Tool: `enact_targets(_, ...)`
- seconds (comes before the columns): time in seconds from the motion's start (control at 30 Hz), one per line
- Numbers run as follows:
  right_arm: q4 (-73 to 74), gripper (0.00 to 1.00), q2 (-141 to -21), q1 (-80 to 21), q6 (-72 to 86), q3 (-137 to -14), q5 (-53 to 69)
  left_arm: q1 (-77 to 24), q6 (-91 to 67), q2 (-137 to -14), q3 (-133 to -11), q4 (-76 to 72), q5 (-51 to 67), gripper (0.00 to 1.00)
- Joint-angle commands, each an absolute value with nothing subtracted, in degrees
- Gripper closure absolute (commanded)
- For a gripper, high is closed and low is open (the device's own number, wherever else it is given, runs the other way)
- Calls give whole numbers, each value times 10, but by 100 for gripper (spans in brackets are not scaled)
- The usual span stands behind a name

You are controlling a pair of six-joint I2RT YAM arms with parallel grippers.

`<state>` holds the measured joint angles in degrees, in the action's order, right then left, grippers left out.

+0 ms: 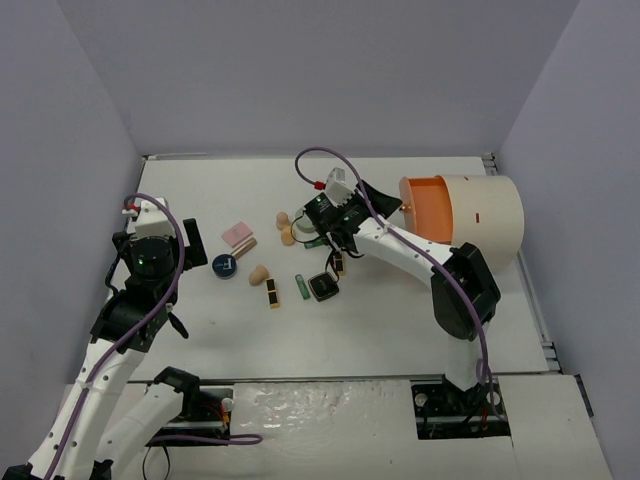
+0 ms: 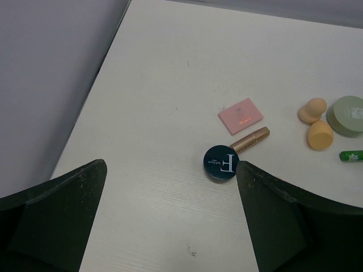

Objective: Organize the makeup

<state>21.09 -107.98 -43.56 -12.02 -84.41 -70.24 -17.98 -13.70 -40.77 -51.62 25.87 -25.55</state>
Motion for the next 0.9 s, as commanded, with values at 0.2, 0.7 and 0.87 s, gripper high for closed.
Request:
enact_targets(0.2, 216, 22, -996, -475, -23, -953, -437, -176, -139, -413, -525, 232, -263, 3)
enact_targets(0.7, 176, 31, -1082, -359, 161, -995, -205, -176, -139, -414, -525, 232, -259, 3)
enact_targets(0.87, 159, 34, -1124, -353, 178, -1001, -205, -176, -140, -415, -525, 231, -254, 3)
